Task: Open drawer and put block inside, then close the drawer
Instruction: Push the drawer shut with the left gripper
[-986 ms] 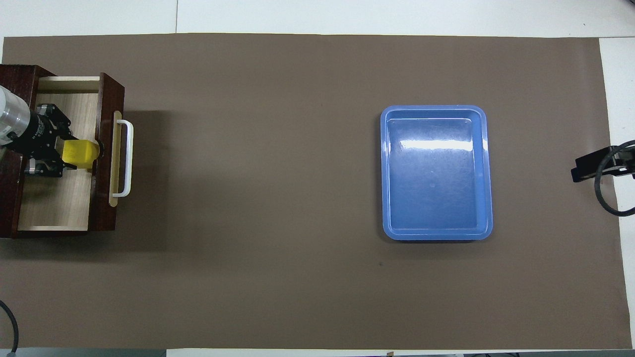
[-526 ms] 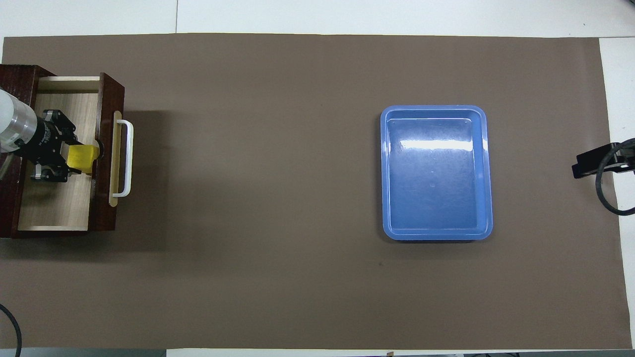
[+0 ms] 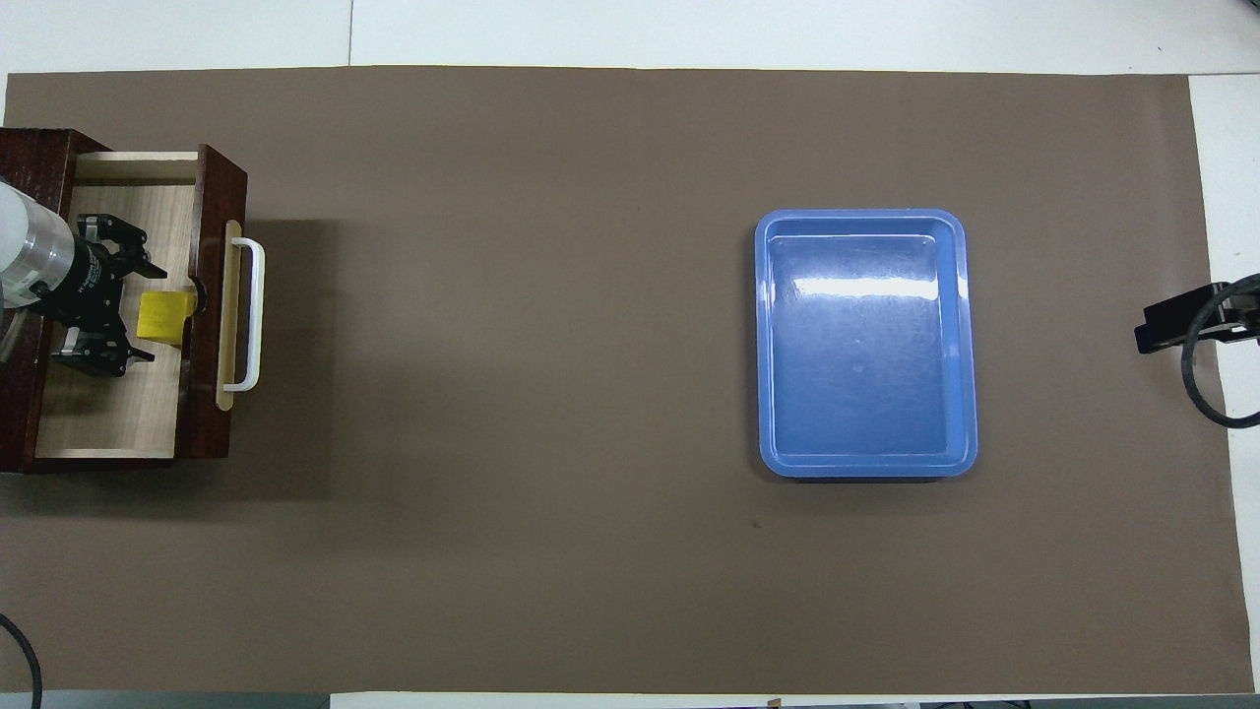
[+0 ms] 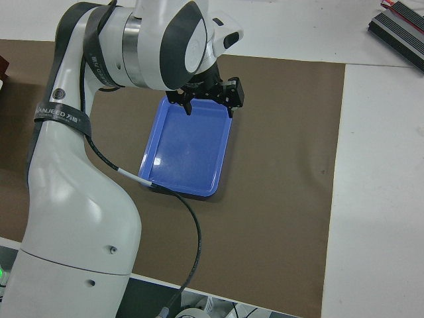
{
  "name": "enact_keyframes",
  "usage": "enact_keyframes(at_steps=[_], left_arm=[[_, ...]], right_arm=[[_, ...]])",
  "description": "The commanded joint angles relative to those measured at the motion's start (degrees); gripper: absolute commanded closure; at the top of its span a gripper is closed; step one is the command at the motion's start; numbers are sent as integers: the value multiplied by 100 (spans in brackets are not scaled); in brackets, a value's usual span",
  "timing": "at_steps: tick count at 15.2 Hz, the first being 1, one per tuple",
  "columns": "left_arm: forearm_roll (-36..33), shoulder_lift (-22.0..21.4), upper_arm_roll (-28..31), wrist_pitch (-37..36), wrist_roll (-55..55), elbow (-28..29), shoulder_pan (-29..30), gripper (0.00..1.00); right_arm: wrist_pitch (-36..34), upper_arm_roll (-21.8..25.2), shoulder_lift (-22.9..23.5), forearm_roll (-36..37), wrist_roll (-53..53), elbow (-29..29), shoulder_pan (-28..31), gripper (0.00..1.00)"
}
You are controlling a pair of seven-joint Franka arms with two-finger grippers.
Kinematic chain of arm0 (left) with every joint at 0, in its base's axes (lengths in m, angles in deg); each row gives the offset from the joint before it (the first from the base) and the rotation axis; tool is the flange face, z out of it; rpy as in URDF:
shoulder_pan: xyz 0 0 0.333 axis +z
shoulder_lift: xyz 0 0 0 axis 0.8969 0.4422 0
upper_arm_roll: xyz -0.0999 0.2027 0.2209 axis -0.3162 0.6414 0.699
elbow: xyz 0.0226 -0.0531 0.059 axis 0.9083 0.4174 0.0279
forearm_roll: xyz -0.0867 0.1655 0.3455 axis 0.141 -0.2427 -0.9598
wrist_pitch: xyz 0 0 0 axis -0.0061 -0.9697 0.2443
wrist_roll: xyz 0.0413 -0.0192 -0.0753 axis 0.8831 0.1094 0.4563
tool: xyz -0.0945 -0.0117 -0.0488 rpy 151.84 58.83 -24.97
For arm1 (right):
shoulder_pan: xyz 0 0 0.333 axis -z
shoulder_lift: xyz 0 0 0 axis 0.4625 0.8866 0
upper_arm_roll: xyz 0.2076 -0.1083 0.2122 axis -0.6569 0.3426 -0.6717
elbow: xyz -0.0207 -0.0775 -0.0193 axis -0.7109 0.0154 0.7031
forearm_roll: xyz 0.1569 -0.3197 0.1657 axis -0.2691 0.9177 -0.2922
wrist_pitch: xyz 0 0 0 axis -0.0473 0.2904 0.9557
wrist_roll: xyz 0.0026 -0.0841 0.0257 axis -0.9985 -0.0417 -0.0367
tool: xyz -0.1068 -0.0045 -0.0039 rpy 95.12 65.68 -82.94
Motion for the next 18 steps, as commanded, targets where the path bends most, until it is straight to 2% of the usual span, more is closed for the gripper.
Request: enact_keyframes(at_steps=[1,4,10,18], left_arm=[[92,-232,36,60,25,10,-45,0],[540,-373,-61,7,104,-202,-194,0],[549,-452,-61,42,543,-80,-906,0],[-117,-470,-70,366,614,421,-1021,0]], right_arm=[[12,23,61,-22,55,80,-21,0],[3,41,70,-22,55,89,-29,0],[-6,41,17,-22,64,62,-65,0],[-6,15,0,-4,64,45,-82,0]])
